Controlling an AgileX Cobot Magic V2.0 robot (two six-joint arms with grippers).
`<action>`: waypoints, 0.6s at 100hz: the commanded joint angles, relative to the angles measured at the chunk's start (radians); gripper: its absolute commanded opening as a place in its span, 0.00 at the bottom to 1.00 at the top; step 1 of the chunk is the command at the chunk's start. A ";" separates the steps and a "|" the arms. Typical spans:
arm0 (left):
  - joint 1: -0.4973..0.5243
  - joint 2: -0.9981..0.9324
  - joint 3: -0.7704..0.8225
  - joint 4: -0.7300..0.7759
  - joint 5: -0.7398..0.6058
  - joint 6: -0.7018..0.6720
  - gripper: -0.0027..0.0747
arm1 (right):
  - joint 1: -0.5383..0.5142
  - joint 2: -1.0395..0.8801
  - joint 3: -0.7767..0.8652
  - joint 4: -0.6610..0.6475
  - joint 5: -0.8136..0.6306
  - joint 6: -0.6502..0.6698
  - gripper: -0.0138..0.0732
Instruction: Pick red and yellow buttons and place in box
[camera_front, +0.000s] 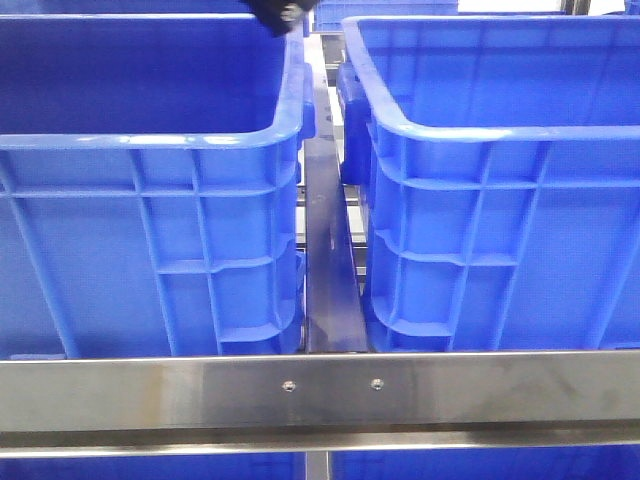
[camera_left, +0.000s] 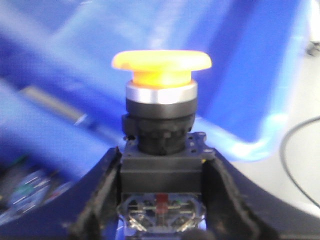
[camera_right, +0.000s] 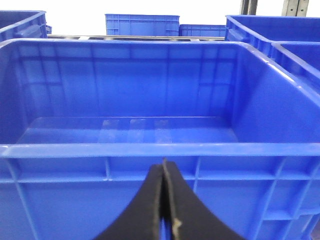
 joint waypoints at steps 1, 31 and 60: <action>-0.035 -0.046 -0.030 -0.054 -0.027 0.002 0.17 | -0.006 -0.024 -0.018 -0.008 -0.081 -0.002 0.08; -0.037 -0.046 -0.030 -0.054 -0.025 0.002 0.17 | -0.006 -0.024 -0.018 -0.007 -0.093 -0.002 0.08; -0.037 -0.046 -0.030 -0.054 -0.025 0.002 0.17 | -0.005 0.013 -0.181 -0.007 0.145 -0.002 0.08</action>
